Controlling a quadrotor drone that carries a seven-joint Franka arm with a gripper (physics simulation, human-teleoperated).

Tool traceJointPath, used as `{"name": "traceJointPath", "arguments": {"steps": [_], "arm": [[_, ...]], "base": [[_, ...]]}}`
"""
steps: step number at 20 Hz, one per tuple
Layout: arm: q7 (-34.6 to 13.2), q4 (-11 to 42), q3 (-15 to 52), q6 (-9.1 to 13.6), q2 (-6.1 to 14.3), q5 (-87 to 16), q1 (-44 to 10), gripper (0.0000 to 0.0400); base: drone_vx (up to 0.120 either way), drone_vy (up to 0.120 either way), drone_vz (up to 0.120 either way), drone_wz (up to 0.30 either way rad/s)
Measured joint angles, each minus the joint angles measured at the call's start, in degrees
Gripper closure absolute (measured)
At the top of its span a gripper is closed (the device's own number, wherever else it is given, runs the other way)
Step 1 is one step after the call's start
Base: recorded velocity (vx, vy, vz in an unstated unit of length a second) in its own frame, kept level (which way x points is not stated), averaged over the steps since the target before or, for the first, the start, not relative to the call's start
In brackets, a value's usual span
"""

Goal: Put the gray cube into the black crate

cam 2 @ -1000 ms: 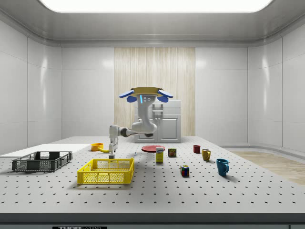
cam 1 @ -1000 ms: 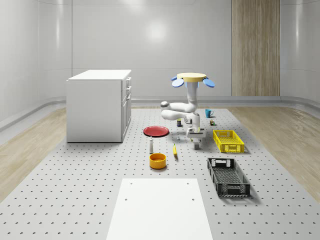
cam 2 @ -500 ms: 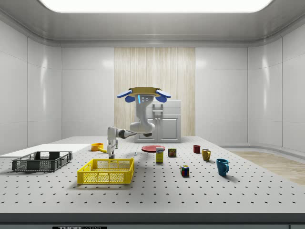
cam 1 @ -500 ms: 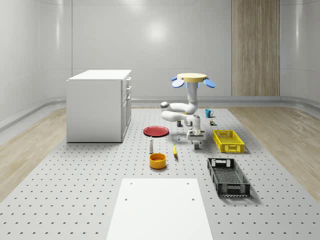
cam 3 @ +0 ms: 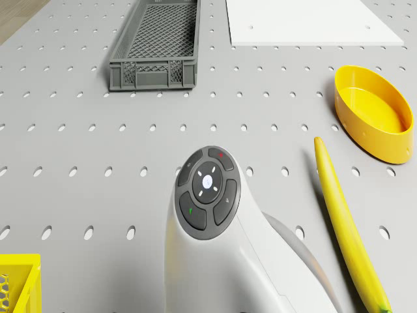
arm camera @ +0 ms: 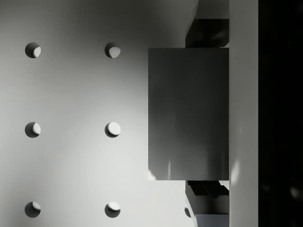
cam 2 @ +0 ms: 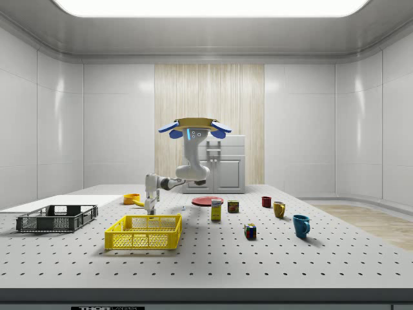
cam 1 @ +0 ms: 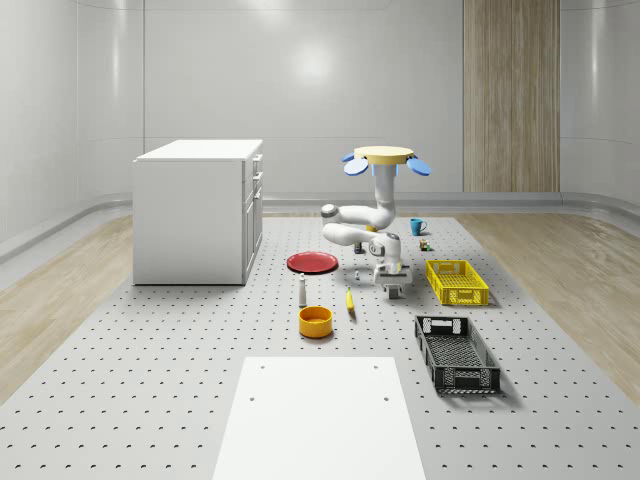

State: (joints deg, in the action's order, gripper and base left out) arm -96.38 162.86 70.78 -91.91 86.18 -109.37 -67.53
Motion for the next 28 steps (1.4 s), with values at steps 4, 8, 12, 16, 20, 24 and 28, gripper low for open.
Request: {"name": "traceJointPath", "arguments": {"steps": [4, 8, 12, 16, 20, 24, 28], "arm": [[-0.01, -0.08, -0.27, -0.14, 0.04, -0.24, -0.05, 0.0122], [-0.03, 0.16, 0.58, 0.17, 0.04, 0.56, 0.06, 0.014], [-0.12, 0.85, 3.35, 1.17, 0.0, 3.2, 0.39, 0.0146], [-0.24, 1.31, 5.71, 1.87, 0.06, 5.47, 0.56, 0.0149], [-0.32, 1.5, 6.88, 2.05, 0.23, 6.65, 0.57, 0.0149], [-0.39, 1.57, 7.42, 1.98, 0.47, 7.23, 0.54, 0.015], [-0.44, 1.59, 7.66, 1.8, 0.72, 7.52, 0.5, 0.015]], "base": [[0.0, 0.0, 0.0, 0.0], [0.0, 0.0, 0.0, 0.0], [0.0, 0.0, 0.04, 0.0], [0.09, 0.08, 0.12, 0.0], [0.12, 0.12, 0.12, 0.0], [0.12, 0.12, 0.12, 0.0], [0.12, 0.12, 0.12, 0.0]]}}
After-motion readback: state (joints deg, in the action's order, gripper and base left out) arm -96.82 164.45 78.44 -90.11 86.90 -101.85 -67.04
